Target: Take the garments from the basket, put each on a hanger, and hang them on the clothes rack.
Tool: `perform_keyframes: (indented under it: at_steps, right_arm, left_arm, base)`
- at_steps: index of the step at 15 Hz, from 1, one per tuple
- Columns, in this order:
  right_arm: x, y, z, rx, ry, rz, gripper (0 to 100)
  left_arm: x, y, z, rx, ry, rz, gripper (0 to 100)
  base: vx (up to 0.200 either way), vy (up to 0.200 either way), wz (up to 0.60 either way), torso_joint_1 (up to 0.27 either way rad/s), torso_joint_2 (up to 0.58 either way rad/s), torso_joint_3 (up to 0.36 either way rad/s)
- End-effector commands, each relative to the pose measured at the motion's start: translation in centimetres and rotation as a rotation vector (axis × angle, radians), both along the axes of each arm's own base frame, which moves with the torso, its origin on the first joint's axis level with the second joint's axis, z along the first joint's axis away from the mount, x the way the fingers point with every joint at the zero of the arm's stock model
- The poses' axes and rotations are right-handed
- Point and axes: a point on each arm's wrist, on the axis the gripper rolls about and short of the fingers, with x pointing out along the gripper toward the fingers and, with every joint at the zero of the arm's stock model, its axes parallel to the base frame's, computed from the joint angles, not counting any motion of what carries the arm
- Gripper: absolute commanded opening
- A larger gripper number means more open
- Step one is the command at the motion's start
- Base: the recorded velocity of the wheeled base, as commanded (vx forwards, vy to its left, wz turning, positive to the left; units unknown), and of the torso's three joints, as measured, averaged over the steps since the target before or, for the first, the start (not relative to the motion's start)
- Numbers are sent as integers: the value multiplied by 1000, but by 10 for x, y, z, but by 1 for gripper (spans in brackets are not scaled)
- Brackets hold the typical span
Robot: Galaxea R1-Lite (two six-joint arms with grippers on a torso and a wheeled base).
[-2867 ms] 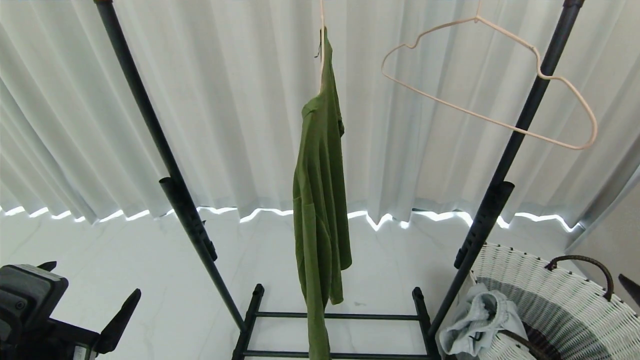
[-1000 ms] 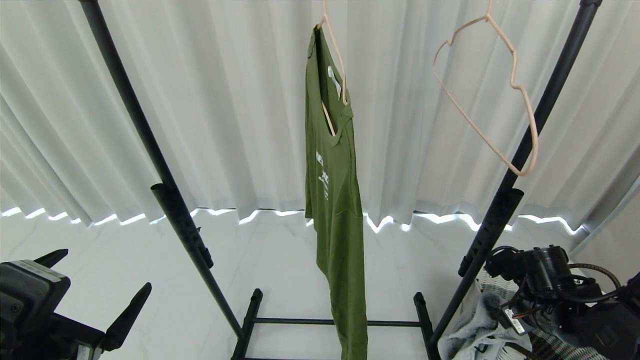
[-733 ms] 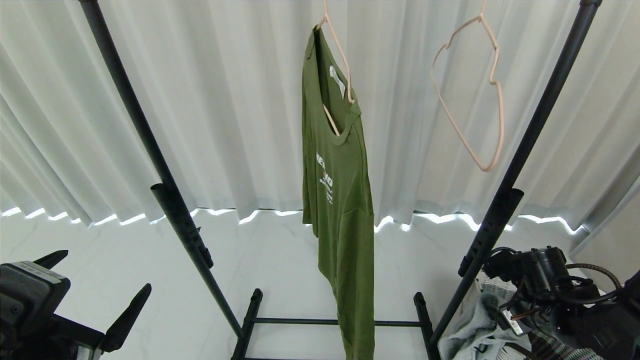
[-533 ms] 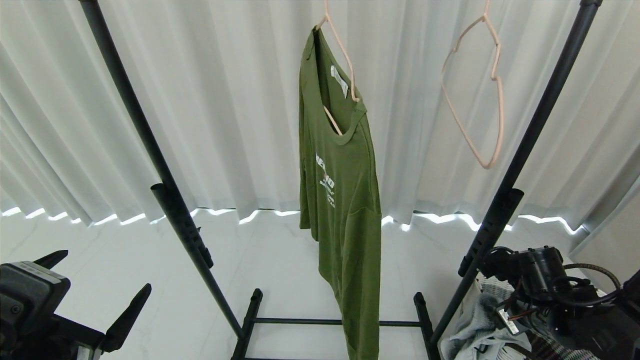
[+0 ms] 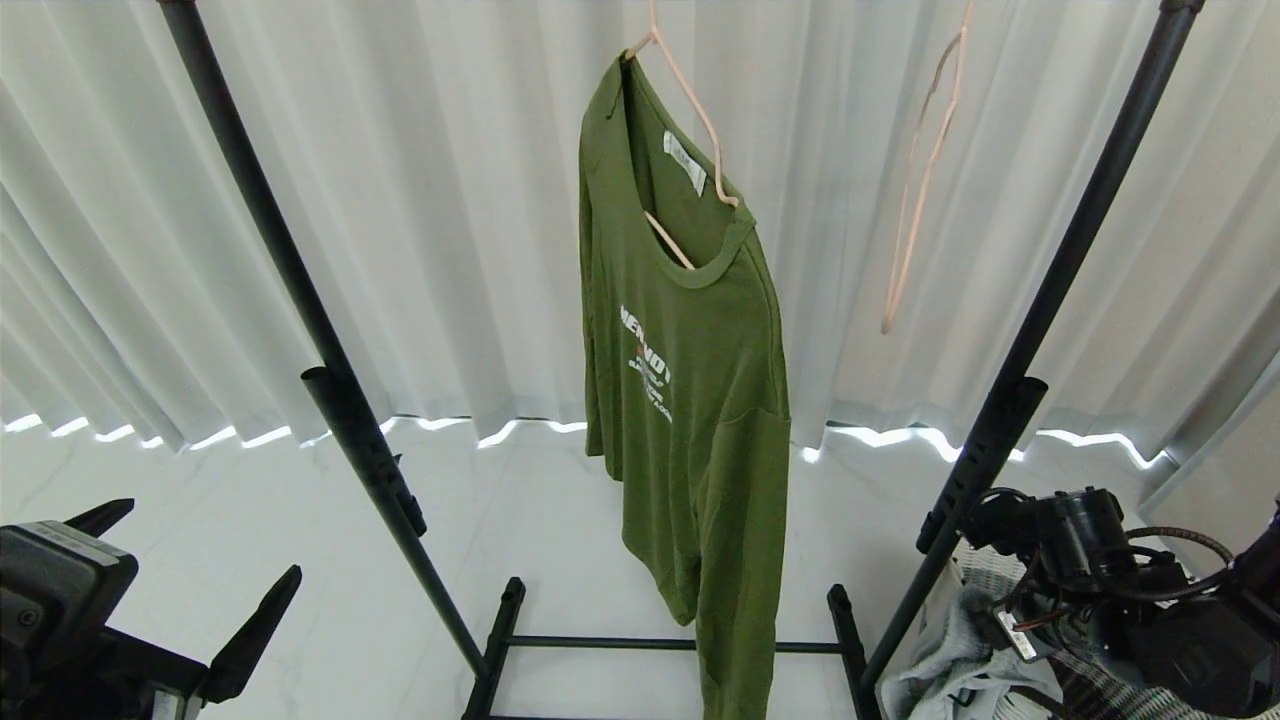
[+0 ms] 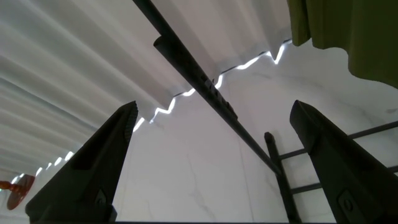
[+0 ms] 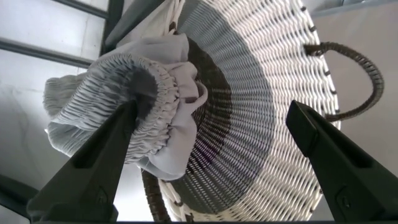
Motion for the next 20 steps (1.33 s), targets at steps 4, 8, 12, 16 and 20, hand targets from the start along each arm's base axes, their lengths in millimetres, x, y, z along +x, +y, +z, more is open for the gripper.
perform_keyframes:
  at_steps: [4, 8, 12, 16, 20]
  right_arm:
    - [4, 0, -7, 3, 20, -9, 0]
    - [3, 0, -6, 8, 14, -15, 0]
    - [-6, 4, 21, 43, -83, 1, 0]
    - [-27, 8, 78, 71, -278, 43, 0]
    - [-55, -1, 140, -15, -414, 138, 0]
  left_arm:
    - [0, 0, 1, 0, -3, 0, 100]
    - [0, 0, 1, 0, -3, 0, 100]
    - [0, 0, 0, -2, -1, -1, 100]
    - [-2, 0, -3, 5, 4, -3, 100]
    - [-6, 2, -6, 19, 4, -3, 100]
  base:
    - [0, 0, 0, 0, 0, 0]
    - [0, 0, 0, 0, 0, 0]
    - [0, 0, 0, 0, 0, 0]
    - [0, 0, 0, 0, 0, 0]
    - [0, 0, 0, 0, 0, 0]
